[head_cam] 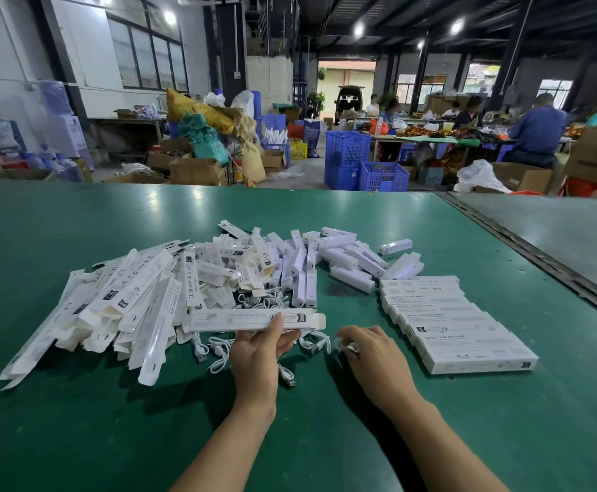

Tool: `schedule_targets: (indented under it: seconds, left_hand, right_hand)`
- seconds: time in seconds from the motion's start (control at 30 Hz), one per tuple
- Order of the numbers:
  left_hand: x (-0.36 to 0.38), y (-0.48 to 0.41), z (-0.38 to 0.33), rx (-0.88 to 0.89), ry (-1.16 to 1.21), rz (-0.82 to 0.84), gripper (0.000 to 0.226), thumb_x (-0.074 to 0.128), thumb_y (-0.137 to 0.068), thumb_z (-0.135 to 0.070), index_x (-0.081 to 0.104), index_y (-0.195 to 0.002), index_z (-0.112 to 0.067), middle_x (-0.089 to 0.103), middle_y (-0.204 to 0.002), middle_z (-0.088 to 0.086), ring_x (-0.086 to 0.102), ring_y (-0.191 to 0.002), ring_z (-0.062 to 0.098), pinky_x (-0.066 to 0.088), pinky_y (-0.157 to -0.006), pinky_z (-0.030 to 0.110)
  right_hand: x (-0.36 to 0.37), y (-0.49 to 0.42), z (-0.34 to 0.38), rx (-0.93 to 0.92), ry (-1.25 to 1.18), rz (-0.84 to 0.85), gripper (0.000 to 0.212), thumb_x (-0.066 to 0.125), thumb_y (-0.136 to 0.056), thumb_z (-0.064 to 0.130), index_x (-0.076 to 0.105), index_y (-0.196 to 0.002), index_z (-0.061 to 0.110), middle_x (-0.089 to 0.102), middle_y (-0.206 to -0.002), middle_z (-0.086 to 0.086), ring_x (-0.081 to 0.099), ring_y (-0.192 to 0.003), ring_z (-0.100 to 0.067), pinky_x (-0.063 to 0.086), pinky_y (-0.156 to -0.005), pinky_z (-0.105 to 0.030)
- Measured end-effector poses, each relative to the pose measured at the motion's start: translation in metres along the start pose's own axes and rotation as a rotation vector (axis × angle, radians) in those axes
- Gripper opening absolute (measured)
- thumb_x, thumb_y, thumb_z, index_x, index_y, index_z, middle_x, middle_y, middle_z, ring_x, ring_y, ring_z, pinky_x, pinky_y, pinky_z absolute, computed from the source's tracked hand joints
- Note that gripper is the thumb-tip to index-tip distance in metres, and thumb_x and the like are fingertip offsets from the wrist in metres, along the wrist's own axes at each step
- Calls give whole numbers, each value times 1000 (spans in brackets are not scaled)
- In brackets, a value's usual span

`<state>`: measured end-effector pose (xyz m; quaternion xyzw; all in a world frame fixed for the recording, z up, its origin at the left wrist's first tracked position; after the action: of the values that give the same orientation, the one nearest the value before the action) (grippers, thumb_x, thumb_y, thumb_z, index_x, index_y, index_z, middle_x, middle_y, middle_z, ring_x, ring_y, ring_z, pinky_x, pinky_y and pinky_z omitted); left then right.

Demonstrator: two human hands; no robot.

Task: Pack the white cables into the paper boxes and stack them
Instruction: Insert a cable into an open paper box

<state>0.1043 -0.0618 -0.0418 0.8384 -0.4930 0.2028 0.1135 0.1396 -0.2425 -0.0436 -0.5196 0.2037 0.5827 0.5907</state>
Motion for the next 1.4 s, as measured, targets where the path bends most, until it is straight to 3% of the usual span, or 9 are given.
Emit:
schedule_targets:
  seconds: [0.17,0.3,0.43,0.63,0.83,0.97,1.1,1.23,1.4]
  left_hand:
    - [-1,-1,1,-6,-3,-3,12,65,-95,-11,62,-101,-1,75,-97,16,75,-84,33,57,-79,39]
    - [-1,-2,1,-7,-9,-6,11,65,-95,-11,62,-100,-2,74,-98,18,75,-85,34,57,-78,38]
    - [-1,-1,2,-12,-8,1,10,65,-94,-10,62,-100,-3,74,-97,16,75,-83,32,58,-80,39]
    - [0,0,2,-29,4,-1,12,66,-94,-11,61,-97,0,73,-96,19,75,-84,33,57,-81,39]
    - [0,1,2,-33,11,8,11,66,-93,-11,62,-93,-1,75,-90,15,75,-84,32,57,-80,38]
    - [0,1,1,-33,10,22,15,66,-93,-12,62,-96,2,76,-85,10,76,-83,31,60,-74,31]
    - [2,3,-1,-23,15,57,5,65,-94,-10,64,-97,-6,77,-89,9,76,-84,31,59,-67,25]
    - [5,5,-2,-26,23,98,5,63,-95,-7,64,-99,-8,77,-96,13,76,-84,31,60,-70,26]
    - [8,8,1,-20,-7,159,9,62,-95,-5,65,-103,-5,77,-97,12,76,-84,30,59,-69,25]
  right_hand:
    - [-6,8,-3,-16,-65,5,15,62,-90,17,69,-103,22,62,-109,9,55,-105,-13,43,-88,-23]
    - [-7,11,-2,-37,-90,46,19,60,-92,33,73,-99,21,57,-118,9,51,-113,-10,34,-94,-18]
    - [-5,9,-1,-13,-67,66,14,65,-92,28,72,-99,18,60,-124,6,47,-120,-14,28,-92,-14]
    - [-4,8,-4,80,-106,102,6,65,-91,20,69,-95,18,58,-112,4,52,-107,-21,33,-84,-22]
    - [-6,9,-5,150,-244,79,35,71,-87,21,53,-118,23,55,-100,9,53,-88,-5,35,-77,-13]
    - [-15,11,-5,223,-439,-85,46,83,-75,18,58,-112,29,67,-83,14,62,-78,6,39,-71,0]
    - [-24,14,-4,302,-716,-174,45,86,-73,19,59,-102,40,72,-83,22,66,-77,5,46,-71,-4]
    - [-26,14,1,314,-930,-171,44,85,-72,11,64,-106,30,76,-85,10,71,-80,-4,52,-71,-12]
    - [-23,14,3,312,-1016,-140,43,84,-73,7,65,-106,27,76,-86,5,72,-81,-6,52,-69,-11]
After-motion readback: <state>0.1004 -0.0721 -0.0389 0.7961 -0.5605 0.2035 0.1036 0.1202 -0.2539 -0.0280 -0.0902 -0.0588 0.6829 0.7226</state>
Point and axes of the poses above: each hand's wrist, its own y-axis away from the middle knuckle, its own x-axis out of the palm, z = x × y, the point moved 3 cm from there along -y, towards the middle knuckle
